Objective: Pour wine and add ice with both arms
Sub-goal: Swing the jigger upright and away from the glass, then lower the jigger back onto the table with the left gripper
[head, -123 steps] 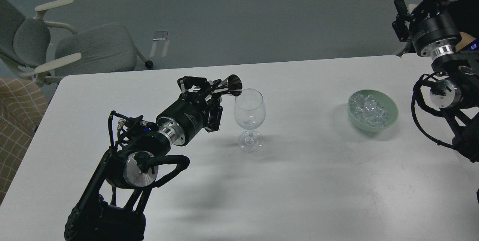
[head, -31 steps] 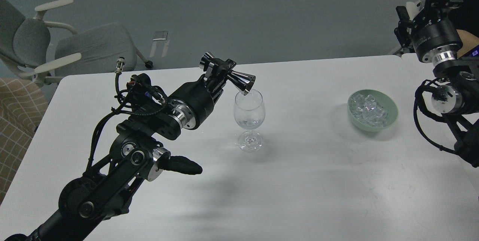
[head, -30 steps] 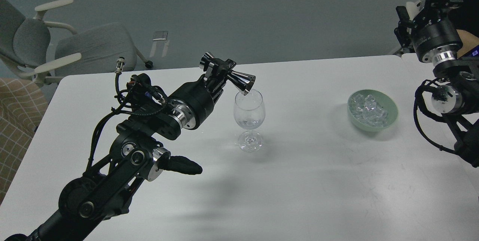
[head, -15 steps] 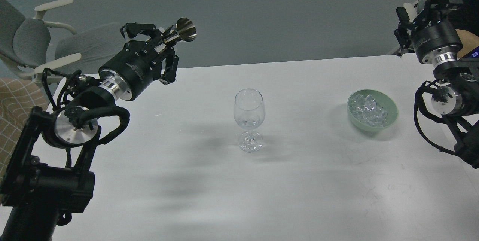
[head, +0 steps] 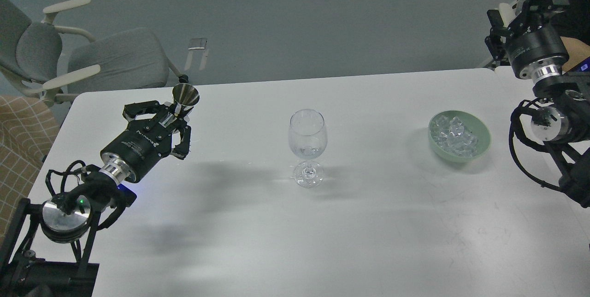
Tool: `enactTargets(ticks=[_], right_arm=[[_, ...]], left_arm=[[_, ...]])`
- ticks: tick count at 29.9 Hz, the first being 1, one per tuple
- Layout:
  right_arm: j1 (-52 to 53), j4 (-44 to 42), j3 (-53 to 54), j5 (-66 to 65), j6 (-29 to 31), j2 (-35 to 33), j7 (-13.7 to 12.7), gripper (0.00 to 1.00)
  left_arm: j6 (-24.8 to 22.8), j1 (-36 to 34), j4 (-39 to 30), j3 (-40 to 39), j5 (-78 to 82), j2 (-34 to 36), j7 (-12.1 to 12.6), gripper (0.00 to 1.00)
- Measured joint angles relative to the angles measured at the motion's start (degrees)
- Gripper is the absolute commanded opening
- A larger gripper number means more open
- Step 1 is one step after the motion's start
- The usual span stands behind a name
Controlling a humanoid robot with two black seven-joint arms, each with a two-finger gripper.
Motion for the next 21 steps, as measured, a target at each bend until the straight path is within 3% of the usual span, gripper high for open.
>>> enactTargets(ticks=[11, 21], right_arm=[[-0.47, -0.02, 0.0, 0.0, 0.0, 0.0, 0.0, 1.0], [-0.78, 0.07, 0.08, 0.0, 0.0, 0.08, 0.0, 1.0]], left_arm=[[-10.41, 0.4, 13.46, -2.67, -0.93, -2.54, 0.0, 0.31], [-12.79, 1.39, 17.19, -3.74, -1.79, -3.07, 0.0, 0.32]])
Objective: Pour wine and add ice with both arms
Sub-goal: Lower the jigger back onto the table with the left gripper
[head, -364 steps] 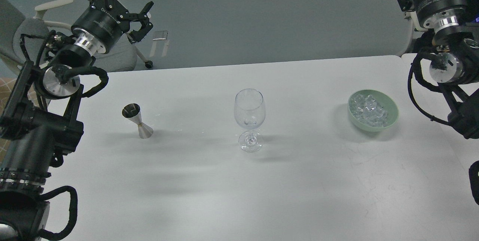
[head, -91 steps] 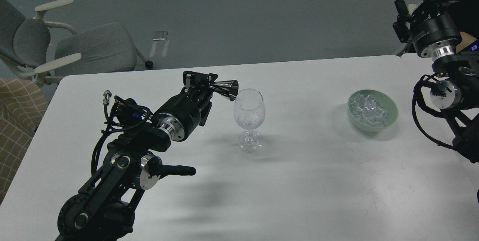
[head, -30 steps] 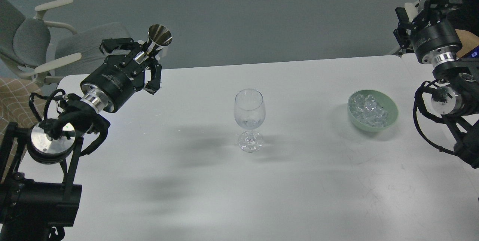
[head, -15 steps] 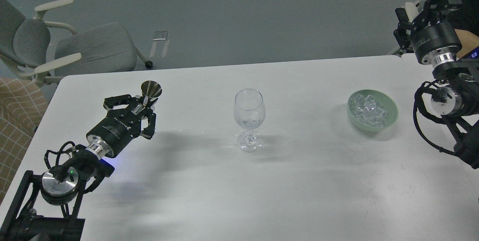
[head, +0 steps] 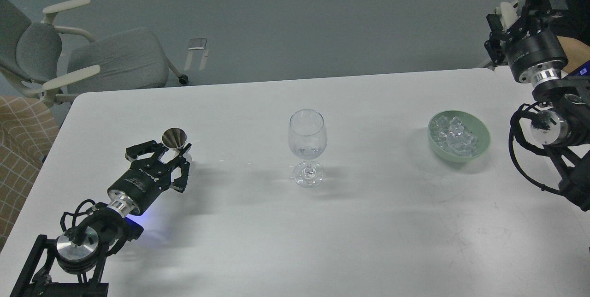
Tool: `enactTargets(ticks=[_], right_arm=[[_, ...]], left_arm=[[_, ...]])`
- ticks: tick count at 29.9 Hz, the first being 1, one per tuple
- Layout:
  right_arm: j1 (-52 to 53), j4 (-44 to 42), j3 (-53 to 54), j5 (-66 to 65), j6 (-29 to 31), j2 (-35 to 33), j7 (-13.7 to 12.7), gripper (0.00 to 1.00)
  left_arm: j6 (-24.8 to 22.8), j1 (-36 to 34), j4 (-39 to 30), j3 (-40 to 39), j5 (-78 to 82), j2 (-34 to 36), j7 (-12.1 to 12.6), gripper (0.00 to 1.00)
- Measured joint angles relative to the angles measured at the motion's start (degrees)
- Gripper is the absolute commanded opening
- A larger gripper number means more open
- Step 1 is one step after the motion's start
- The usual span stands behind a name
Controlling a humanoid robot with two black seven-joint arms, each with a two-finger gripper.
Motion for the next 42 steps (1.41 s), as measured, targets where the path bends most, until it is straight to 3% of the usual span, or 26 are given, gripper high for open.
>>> enactTargets(ticks=[42], right_arm=[[-0.36, 0.09, -0.03, 0.0, -0.03, 0.0, 0.0, 1.0]], left_arm=[[-0.73, 0.59, 2.15, 0.57, 0.9, -0.59, 0.02, 0.48]])
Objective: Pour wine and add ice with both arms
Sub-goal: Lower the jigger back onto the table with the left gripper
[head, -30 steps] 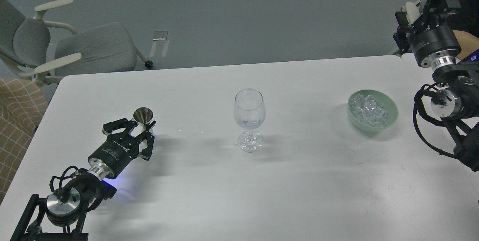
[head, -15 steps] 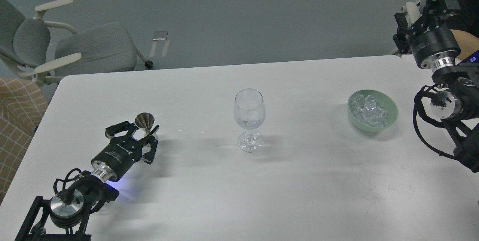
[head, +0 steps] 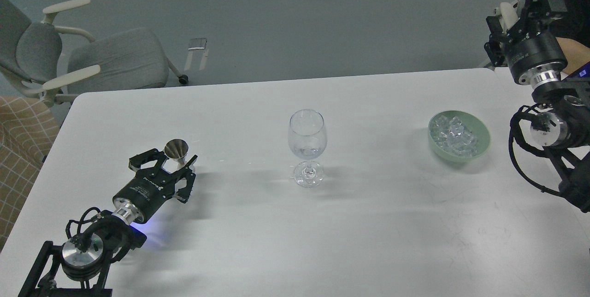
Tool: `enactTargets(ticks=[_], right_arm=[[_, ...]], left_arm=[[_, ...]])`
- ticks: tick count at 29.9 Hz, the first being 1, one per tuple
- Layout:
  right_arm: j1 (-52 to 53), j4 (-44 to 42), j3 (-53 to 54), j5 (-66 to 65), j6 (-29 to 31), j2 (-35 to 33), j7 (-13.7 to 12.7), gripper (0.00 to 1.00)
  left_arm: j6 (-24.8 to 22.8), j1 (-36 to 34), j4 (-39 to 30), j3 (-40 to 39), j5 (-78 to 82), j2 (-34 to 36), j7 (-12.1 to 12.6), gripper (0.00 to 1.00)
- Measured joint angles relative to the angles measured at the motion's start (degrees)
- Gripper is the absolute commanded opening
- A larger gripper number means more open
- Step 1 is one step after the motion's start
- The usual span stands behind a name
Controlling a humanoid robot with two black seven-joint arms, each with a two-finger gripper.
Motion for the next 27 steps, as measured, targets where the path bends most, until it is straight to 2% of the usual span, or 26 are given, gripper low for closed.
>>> enactTargets(ticks=[10, 24, 27], right_arm=[[0.0, 0.0, 0.04, 0.0, 0.03, 0.03, 0.0, 1.0], [0.0, -0.01, 0.01, 0.0, 0.02, 0.17, 0.0, 1.0], [0.0, -0.01, 0.02, 0.0, -0.02, 0.17, 0.0, 1.0]], left_arm=[[0.16, -0.09, 0.0, 0.11, 0.14, 0.12, 0.0, 0.57], [0.33, -0.34, 0.99, 0.09, 0.15, 0.52, 0.0, 0.8], [0.24, -0.36, 1.06, 0.13, 0.15, 0.56, -0.02, 0.89]])
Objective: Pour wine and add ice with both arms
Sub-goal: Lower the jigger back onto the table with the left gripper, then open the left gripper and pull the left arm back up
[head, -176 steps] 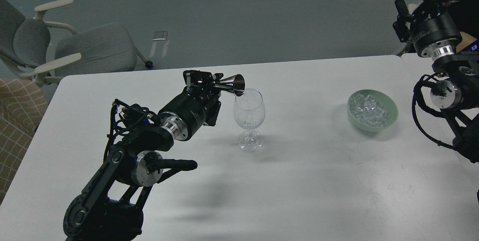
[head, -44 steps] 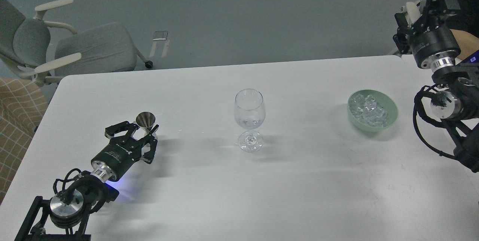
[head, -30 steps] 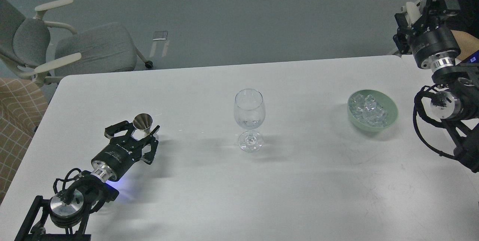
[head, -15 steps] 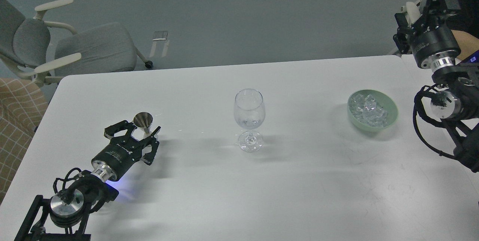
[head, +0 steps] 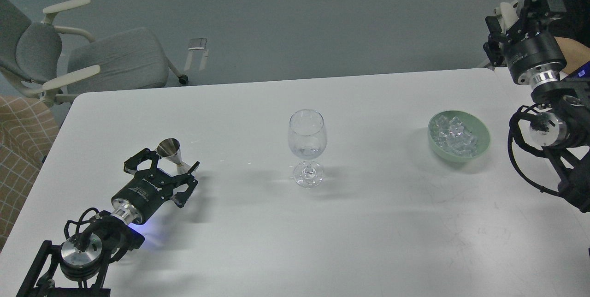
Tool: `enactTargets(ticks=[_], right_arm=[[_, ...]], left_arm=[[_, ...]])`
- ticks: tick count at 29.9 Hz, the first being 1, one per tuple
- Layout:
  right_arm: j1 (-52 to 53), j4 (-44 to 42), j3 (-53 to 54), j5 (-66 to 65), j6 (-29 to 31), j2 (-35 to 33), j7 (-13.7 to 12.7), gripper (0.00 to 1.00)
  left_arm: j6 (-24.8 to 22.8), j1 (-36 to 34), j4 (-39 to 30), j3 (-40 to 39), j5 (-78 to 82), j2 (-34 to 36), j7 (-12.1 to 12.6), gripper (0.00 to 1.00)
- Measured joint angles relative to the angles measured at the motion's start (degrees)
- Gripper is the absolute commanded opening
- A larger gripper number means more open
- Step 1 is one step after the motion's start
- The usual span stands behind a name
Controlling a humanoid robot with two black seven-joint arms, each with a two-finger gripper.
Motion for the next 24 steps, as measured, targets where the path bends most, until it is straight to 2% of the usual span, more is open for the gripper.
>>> enactTargets(ticks=[4, 14, 19, 24], right_arm=[[0.0, 0.0, 0.01, 0.0, 0.0, -0.04, 0.0, 1.0], [0.0, 0.0, 0.03, 0.0, 0.03, -0.25, 0.0, 1.0], [0.0, 0.0, 0.04, 0.0, 0.05, -0.26, 0.0, 1.0], [-0.08, 0.05, 0.03, 0.0, 0.04, -0.35, 0.0, 1.0]], left_arm=[[0.0, -0.17, 0.08, 0.0, 0.0, 0.02, -0.04, 0.95], [-0.77, 0.84, 1.15, -0.6, -0.55, 1.44, -0.03, 0.97], [-5.46, 4.97, 1.31, -1.77, -1.04, 4.34, 0.02, 0.97], [-7.67, 8.36, 1.31, -7.94, -1.06, 5.5, 0.03, 0.97]])
